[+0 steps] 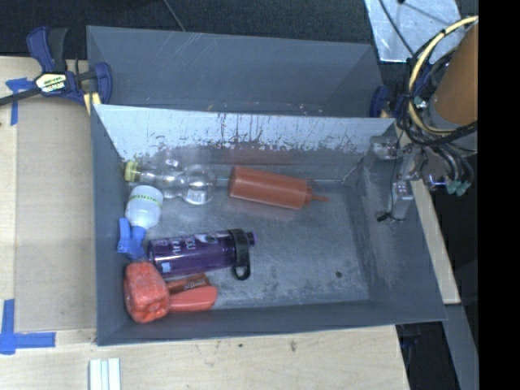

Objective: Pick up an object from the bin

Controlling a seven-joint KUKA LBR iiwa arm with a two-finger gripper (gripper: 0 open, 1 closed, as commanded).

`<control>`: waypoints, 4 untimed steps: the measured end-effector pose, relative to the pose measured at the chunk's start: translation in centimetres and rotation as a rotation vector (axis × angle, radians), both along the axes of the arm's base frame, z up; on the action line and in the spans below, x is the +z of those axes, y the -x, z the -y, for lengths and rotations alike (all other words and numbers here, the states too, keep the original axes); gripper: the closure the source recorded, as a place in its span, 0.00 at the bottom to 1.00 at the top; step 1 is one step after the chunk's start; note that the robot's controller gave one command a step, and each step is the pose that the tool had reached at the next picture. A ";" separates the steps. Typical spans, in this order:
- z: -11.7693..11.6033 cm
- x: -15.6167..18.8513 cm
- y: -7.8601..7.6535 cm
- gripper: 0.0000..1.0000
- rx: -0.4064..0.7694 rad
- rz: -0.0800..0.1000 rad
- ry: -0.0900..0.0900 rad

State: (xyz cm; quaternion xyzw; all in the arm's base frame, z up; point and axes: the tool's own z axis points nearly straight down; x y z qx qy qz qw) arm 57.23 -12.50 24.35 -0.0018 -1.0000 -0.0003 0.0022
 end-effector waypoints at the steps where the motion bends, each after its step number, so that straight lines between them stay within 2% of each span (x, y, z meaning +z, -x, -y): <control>1: -0.1 0.5 -0.1 0.00 0.003 0.008 0.002; 2: -5.0 -3.6 0.1 0.00 0.036 0.012 0.003; 3: -7.7 -6.7 -3.4 0.00 0.060 0.010 -0.002; 4: -8.3 -13.4 -2.9 0.00 0.082 0.014 0.001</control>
Offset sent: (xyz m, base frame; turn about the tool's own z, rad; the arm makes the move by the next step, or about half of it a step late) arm -0.0057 0.1003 -0.0758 -0.0748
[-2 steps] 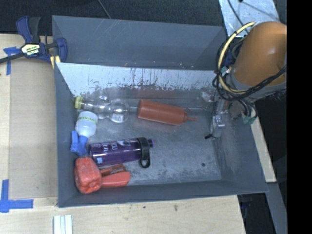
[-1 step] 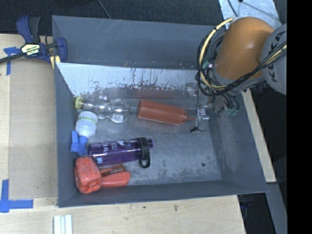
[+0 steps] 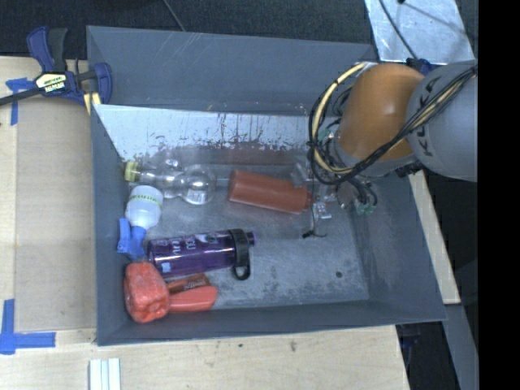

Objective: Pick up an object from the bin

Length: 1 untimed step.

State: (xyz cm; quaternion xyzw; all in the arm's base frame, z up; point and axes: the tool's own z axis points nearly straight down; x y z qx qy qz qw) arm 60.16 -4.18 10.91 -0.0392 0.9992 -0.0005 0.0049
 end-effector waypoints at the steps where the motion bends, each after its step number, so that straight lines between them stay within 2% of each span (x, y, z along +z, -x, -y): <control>1: -1.5 -3.3 -3.0 1.00 0.167 0.008 0.004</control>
Offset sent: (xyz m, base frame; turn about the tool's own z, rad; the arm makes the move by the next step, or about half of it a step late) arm 0.0000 0.0000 0.0000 0.0000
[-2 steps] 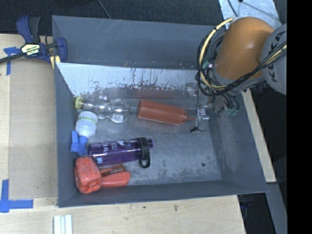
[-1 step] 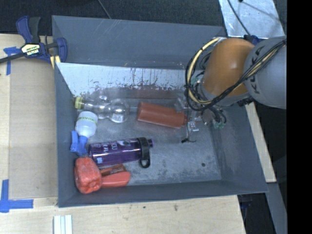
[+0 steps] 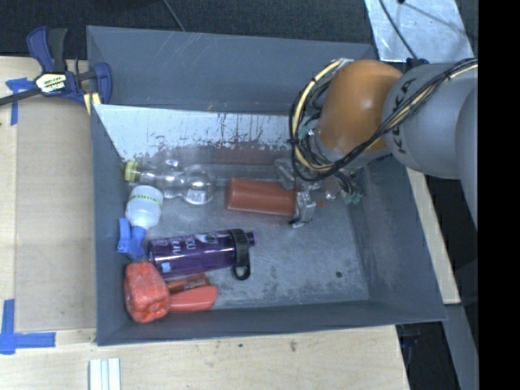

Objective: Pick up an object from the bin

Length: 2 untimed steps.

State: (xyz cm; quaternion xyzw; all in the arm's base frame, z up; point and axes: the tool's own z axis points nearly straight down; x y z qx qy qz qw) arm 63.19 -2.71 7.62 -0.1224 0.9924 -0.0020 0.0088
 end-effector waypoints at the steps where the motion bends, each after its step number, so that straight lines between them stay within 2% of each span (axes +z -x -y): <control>1: 0.0 0.0 0.0 1.00 0.000 0.000 0.000; 2: 1.0 2.4 1.8 1.00 0.147 -0.020 -0.002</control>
Offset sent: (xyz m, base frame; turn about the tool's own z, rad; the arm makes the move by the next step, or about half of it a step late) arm -0.0479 -0.0490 0.1196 -0.5176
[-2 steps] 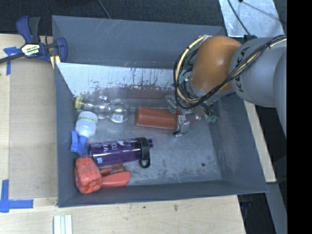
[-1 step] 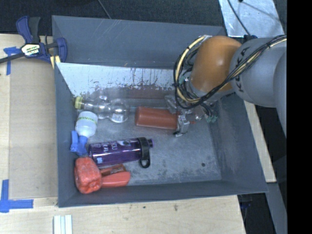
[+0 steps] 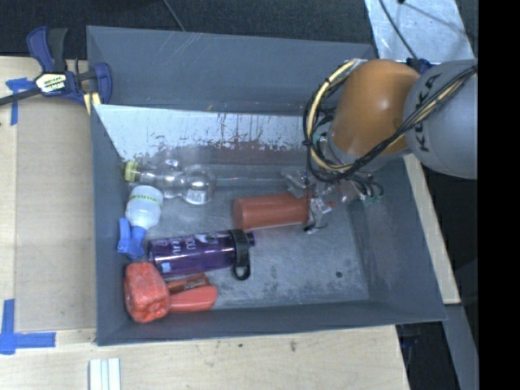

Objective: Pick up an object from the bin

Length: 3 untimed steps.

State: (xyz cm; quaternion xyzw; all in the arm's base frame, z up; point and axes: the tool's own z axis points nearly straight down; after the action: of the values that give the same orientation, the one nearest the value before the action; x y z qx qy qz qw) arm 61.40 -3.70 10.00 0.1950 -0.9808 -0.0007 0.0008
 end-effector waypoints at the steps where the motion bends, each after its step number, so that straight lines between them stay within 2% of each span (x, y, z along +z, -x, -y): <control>1: 1.1 7.0 0.3 1.00 0.152 0.002 0.000; 2: 1.2 8.5 0.2 1.00 0.168 0.004 0.001; 3: 1.6 7.7 0.5 1.00 0.252 0.007 -0.002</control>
Offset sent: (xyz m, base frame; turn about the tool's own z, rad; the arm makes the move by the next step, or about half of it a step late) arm 0.0109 0.0594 -0.0300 -0.4969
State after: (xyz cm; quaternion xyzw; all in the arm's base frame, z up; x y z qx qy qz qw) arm 60.92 -5.25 17.73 0.3168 -0.9485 -0.0007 -0.0026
